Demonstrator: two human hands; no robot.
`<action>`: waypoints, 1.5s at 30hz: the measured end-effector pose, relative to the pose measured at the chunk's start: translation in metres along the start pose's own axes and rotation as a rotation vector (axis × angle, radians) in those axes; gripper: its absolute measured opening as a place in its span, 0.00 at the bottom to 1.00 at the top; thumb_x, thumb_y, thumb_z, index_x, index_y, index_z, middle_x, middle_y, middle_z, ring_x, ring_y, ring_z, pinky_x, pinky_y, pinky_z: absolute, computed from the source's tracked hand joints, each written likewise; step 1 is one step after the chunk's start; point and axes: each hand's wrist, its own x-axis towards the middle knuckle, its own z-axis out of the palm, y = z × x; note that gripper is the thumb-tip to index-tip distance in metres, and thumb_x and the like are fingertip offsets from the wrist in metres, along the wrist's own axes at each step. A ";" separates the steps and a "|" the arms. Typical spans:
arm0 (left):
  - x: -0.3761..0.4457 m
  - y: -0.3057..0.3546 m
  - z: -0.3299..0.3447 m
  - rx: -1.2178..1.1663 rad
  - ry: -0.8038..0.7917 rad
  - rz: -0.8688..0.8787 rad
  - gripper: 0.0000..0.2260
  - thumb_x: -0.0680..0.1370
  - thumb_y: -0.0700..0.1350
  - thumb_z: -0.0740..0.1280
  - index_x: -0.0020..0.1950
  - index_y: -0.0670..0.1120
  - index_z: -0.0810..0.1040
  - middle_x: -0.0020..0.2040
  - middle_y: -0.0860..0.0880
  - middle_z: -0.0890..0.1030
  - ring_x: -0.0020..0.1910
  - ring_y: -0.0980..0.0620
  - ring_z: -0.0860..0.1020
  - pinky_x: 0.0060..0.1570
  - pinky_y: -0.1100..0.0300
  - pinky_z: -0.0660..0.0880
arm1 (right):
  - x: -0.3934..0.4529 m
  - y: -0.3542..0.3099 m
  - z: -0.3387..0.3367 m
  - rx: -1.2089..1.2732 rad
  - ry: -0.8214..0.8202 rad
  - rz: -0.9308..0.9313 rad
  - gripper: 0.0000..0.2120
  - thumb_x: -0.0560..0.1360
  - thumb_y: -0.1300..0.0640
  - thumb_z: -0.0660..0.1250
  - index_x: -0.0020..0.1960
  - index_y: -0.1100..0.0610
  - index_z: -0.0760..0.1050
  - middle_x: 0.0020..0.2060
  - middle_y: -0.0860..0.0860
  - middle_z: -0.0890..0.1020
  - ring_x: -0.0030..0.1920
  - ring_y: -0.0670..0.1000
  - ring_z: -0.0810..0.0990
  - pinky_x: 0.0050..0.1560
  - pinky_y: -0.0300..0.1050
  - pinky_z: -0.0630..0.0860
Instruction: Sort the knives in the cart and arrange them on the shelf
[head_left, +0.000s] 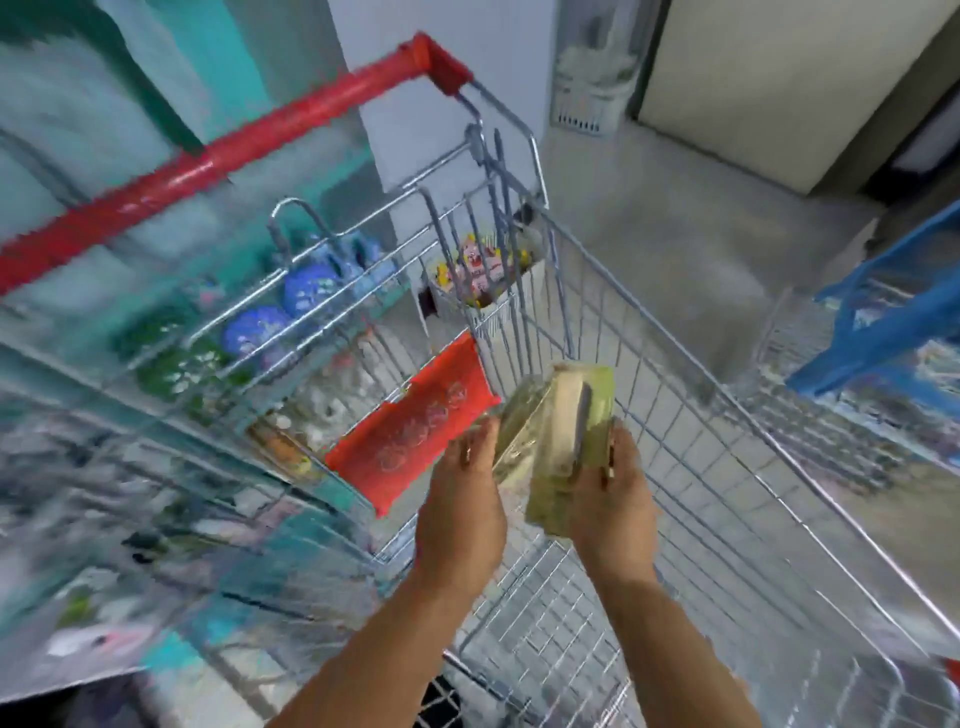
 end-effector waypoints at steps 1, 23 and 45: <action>-0.007 0.007 -0.014 -0.016 0.064 0.003 0.32 0.74 0.30 0.59 0.76 0.50 0.60 0.67 0.46 0.69 0.62 0.45 0.71 0.55 0.52 0.72 | -0.007 -0.013 -0.006 0.023 -0.010 -0.061 0.20 0.81 0.53 0.53 0.73 0.46 0.63 0.62 0.44 0.77 0.57 0.48 0.77 0.59 0.42 0.72; -0.265 -0.056 -0.349 0.365 0.909 -0.342 0.24 0.75 0.38 0.58 0.72 0.48 0.67 0.62 0.46 0.74 0.55 0.41 0.76 0.46 0.47 0.78 | -0.286 -0.256 0.071 0.341 -0.768 -0.881 0.26 0.78 0.58 0.57 0.75 0.44 0.59 0.57 0.54 0.80 0.42 0.49 0.77 0.47 0.52 0.77; -0.586 -0.137 -0.456 0.532 0.991 -1.259 0.34 0.76 0.32 0.59 0.77 0.49 0.48 0.78 0.54 0.53 0.77 0.46 0.54 0.69 0.59 0.61 | -0.662 -0.284 0.171 0.090 -1.431 -1.229 0.24 0.81 0.62 0.52 0.72 0.42 0.62 0.58 0.48 0.74 0.39 0.46 0.75 0.32 0.36 0.72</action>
